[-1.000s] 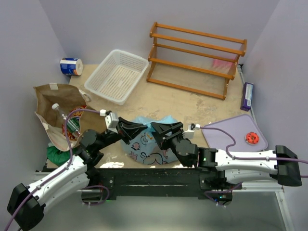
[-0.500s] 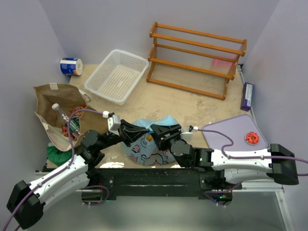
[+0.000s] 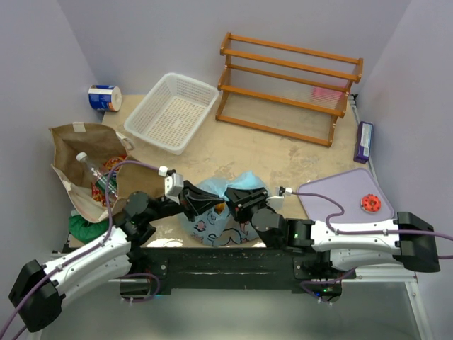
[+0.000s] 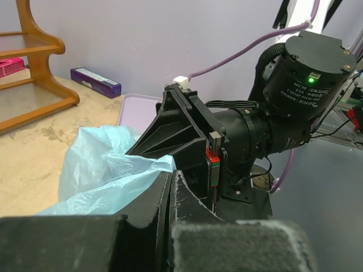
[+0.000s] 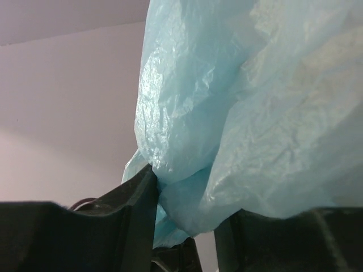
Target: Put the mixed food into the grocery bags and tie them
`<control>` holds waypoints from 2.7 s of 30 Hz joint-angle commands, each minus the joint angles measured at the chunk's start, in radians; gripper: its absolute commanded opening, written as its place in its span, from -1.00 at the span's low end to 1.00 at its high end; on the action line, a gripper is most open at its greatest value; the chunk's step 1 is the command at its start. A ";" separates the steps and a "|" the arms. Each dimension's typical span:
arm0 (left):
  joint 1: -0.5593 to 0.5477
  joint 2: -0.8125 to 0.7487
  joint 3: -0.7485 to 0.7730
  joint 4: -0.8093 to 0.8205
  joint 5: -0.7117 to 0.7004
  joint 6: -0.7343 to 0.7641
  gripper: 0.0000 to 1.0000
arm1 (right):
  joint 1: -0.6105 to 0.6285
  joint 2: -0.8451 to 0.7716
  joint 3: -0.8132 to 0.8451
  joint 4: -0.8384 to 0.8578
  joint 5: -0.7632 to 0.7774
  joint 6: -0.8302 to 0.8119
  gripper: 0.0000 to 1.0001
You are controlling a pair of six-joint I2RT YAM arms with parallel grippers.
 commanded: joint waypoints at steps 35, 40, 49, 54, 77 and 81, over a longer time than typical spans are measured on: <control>-0.020 0.438 0.868 -0.981 -0.102 0.191 0.59 | 0.003 -0.318 0.142 -0.337 0.219 -0.585 -1.00; -0.017 0.483 0.836 -0.930 -0.077 0.176 0.56 | 0.000 -0.349 0.182 -0.287 0.225 -0.777 -1.00; -0.008 0.405 0.752 -0.732 -0.145 0.153 0.55 | -0.199 -0.387 0.197 -0.168 -0.047 -0.947 -1.00; 0.006 0.359 0.784 -0.742 -0.124 0.191 0.56 | -0.353 -0.274 0.303 -0.201 -0.267 -1.025 -1.00; -0.046 0.418 0.798 -0.768 -0.206 0.518 1.00 | -0.400 -0.128 0.405 -0.237 -0.299 -0.952 -1.00; -0.071 0.440 0.801 -0.780 -0.257 0.574 1.00 | -0.403 -0.125 0.402 -0.237 -0.307 -0.946 -1.00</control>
